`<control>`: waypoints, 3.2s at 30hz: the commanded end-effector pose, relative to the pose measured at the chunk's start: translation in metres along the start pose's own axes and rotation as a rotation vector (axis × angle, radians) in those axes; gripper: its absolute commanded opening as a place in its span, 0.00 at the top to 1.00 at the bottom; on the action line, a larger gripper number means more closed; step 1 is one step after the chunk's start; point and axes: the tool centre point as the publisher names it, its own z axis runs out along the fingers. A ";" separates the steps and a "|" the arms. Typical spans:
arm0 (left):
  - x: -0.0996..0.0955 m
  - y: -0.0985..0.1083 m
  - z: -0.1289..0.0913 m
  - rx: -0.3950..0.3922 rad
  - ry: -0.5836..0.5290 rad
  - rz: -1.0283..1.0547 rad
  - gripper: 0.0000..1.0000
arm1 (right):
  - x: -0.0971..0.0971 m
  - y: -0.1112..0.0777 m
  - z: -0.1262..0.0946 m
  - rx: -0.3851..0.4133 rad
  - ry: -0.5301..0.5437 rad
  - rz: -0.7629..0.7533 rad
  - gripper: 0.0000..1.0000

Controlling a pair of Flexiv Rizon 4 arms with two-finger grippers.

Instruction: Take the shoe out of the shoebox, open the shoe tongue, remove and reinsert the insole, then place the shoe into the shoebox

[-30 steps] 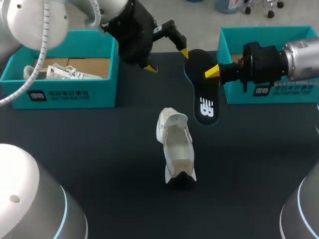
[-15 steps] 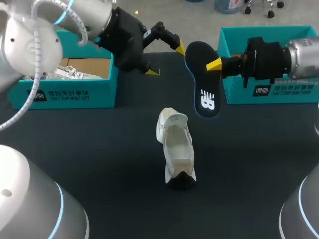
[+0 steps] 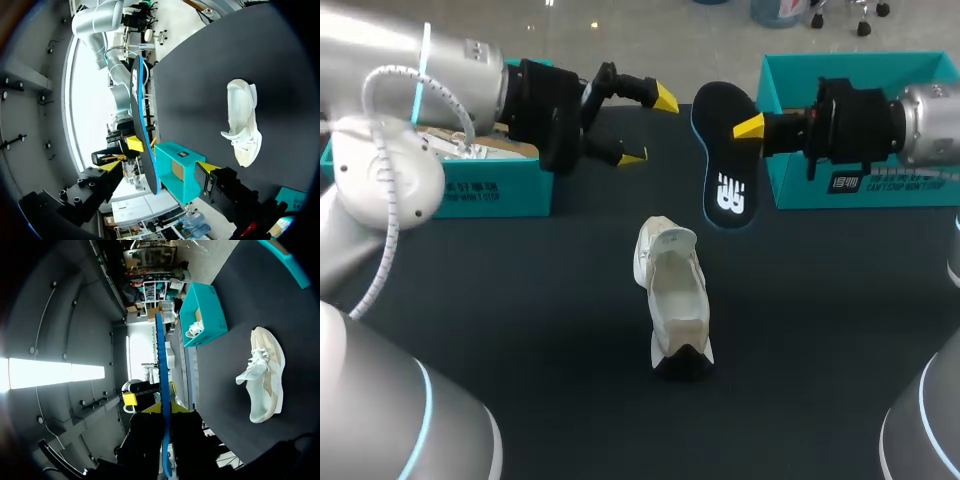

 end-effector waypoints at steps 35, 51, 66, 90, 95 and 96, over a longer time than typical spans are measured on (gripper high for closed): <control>-0.006 -0.007 0.064 -0.050 -0.271 -0.139 0.65 | -0.004 -0.010 0.017 0.012 -0.011 0.015 1.00; -0.003 -0.010 0.066 -0.073 -0.278 -0.163 0.79 | -0.004 -0.013 0.018 0.013 -0.010 0.014 1.00; -0.004 -0.013 0.067 -0.061 -0.293 -0.173 1.00 | -0.005 -0.015 0.017 0.013 -0.010 0.012 1.00; 0.000 -0.017 0.062 -0.018 -0.283 -0.209 1.00 | -0.047 -0.003 -0.079 -0.166 -0.245 -0.020 0.00; 0.000 -0.017 0.062 -0.018 -0.283 -0.209 1.00 | -0.050 -0.003 -0.085 -0.171 -0.290 -0.025 0.00; 0.000 -0.017 0.062 -0.018 -0.283 -0.209 1.00 | -0.050 -0.003 -0.085 -0.171 -0.290 -0.025 0.00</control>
